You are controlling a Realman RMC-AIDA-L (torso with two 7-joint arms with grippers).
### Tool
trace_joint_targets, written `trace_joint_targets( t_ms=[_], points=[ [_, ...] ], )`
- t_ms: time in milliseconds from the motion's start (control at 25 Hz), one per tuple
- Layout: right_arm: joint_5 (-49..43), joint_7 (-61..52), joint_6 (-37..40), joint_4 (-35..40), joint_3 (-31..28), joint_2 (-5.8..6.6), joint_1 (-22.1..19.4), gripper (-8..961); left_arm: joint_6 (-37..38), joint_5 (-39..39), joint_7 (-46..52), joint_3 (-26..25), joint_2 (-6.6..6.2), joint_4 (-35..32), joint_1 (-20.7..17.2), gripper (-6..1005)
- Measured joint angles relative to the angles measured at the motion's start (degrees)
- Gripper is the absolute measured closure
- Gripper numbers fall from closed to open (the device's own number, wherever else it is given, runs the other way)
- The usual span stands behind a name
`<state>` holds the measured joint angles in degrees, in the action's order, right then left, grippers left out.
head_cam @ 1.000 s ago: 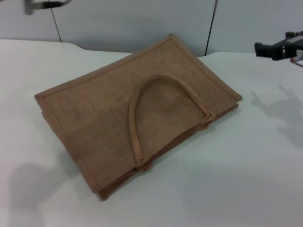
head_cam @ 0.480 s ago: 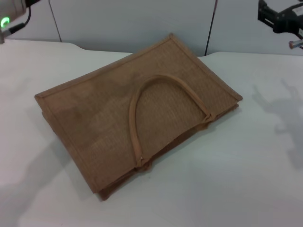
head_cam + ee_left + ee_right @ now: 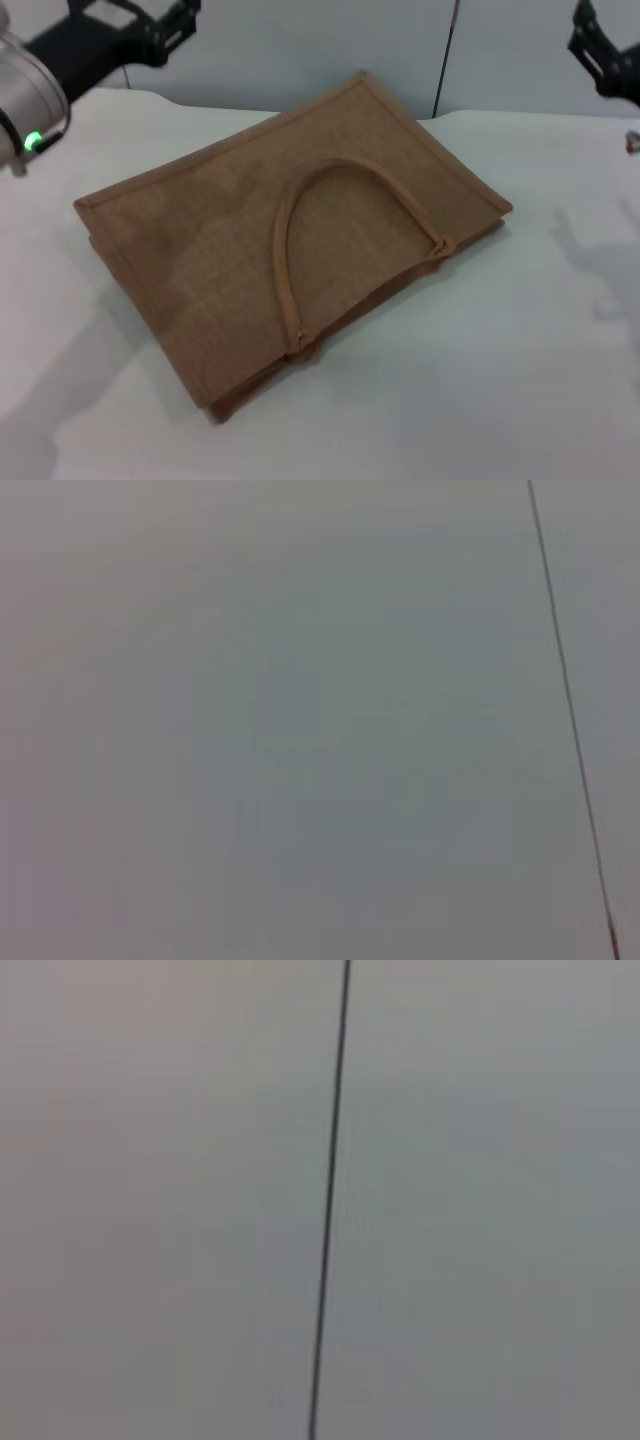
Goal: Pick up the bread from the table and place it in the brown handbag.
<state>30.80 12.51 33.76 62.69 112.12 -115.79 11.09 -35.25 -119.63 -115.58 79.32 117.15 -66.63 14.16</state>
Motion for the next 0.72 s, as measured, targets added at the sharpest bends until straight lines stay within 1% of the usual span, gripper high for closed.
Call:
trace_joint_targets(
  t_ms=[120, 200, 280, 480, 560, 720],
  points=[
    [0.0, -2.9, 6.9, -8.9, 1.1, -0.01, 2.5, 67, 0.1, -5.0, -5.7, 1.6, 0.01, 4.0, 0.8, 380],
    [0.0, -5.3, 8.9, -12.7, 1.4, -0.03, 3.6, 67, 0.6, -7.8, -8.7, 2.6, 0.04, 6.1, 1.0, 380],
    [0.0, -7.3, 9.4, -15.3, 1.4, -0.03, 3.9, 67, 1.4, -10.5, -11.3, 3.3, 0.04, 8.0, 1.1, 380],
    [-0.1, -7.7, 10.4, -20.2, 1.5, -0.05, 4.1, 67, 1.6, -17.4, -17.3, 3.5, 0.00, 14.0, 1.2, 380],
    [-0.1, -7.7, 12.7, -22.6, 1.5, -0.14, 4.2, 67, 1.3, -20.5, -20.7, 3.5, 0.01, 17.1, 1.4, 380],
    [0.0, -8.0, 18.7, -28.6, 2.1, -0.32, 4.5, 67, -1.9, -27.4, -27.3, 3.5, 0.01, 25.5, 3.5, 380]
  ],
)
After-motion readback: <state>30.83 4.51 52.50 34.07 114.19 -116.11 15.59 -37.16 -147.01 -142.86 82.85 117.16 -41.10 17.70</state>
